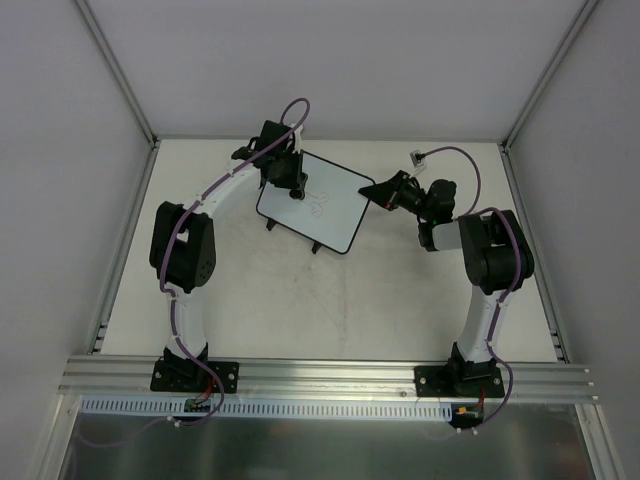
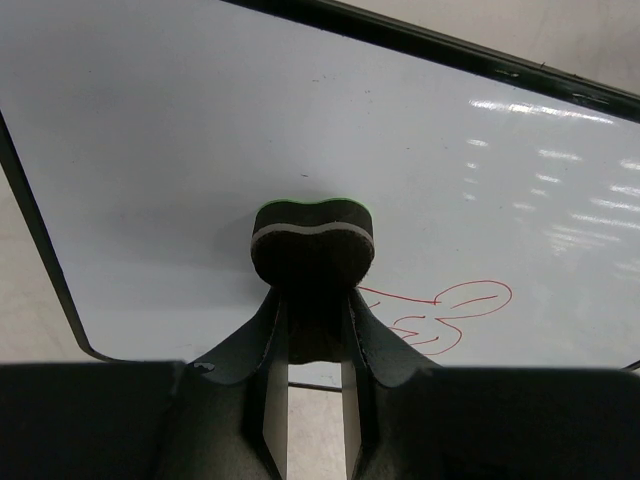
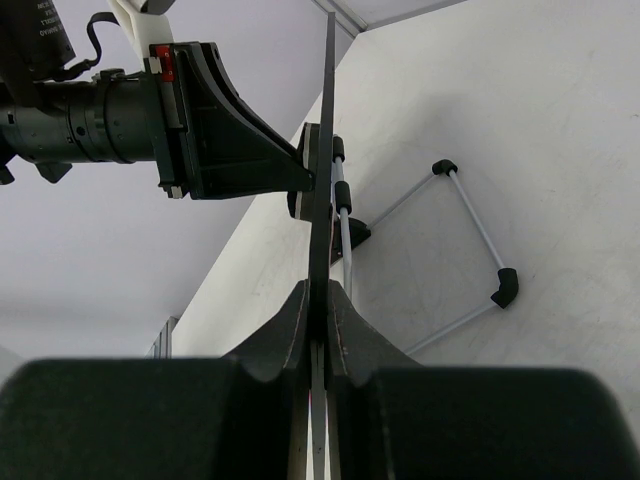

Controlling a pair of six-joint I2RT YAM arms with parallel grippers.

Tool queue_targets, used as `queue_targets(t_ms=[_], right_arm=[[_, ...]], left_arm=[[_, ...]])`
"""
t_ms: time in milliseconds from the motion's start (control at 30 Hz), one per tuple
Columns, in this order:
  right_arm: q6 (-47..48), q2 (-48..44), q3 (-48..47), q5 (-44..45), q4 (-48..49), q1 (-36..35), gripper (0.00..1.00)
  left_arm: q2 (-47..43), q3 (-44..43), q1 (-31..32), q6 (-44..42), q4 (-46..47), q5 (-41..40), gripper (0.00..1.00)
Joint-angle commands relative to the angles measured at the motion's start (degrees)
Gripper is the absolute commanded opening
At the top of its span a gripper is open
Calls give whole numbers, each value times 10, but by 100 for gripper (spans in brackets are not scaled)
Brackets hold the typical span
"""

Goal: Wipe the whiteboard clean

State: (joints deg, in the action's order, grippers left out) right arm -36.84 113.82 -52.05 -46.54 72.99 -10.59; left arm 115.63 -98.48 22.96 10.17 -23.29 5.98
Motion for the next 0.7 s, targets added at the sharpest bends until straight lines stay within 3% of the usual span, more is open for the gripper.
queue_targets(t_ms=[0,500,667], right_arm=[[-2,-42,-3,-37,147,-3,0],[-2,-42,-5,-37,148,-2,0],[-2,-42,-4,-36,148,-3,0]], left_arm=[[7,20,7,-9,-11,20,0],[-80,201,44,3,4,10,0],[-74,193,45,0,12,-2,0]])
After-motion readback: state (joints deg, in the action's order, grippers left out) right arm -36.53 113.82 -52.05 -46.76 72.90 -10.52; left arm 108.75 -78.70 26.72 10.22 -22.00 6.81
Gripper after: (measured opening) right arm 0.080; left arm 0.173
